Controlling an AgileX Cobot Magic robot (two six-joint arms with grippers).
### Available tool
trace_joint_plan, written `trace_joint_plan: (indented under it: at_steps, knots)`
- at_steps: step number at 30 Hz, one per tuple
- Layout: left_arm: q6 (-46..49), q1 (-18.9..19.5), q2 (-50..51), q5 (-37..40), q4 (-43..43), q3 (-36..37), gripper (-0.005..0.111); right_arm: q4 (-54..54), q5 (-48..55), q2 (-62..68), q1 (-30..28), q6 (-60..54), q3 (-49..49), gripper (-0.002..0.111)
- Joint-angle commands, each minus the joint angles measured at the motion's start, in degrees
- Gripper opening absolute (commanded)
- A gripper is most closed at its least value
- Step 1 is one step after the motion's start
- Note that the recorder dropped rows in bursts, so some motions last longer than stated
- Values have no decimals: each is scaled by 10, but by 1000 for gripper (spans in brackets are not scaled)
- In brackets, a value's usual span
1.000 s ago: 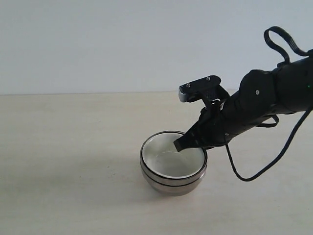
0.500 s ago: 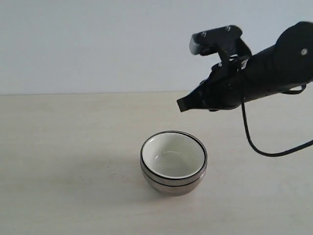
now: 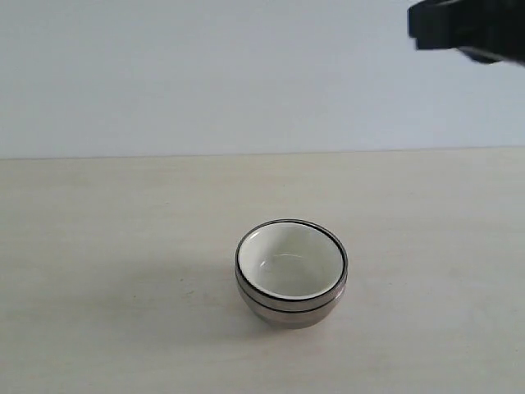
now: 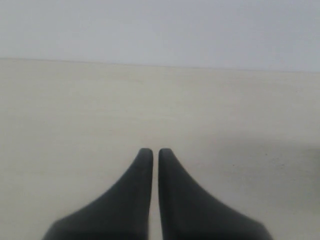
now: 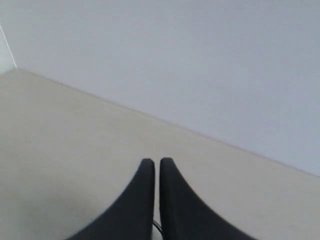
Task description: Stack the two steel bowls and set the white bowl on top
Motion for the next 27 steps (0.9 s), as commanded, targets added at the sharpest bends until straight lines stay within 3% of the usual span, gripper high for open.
trace_joint_plan:
  at_steps: [1,9,17,27]
  knots:
    - [-3,-3,-2,-4,0,2,4,3,10,-131,-1,5,26,0]
    - [-3,-3,-2,-4,0,2,4,3,13,-400,-1,20,76,0]
    - [-3,-3,-2,-4,0,2,4,-19,2,-519,-3,58,80,0]
    - [-3,-3,-2,-4,0,2,4,-28,20,-567,-178,73,83,0]
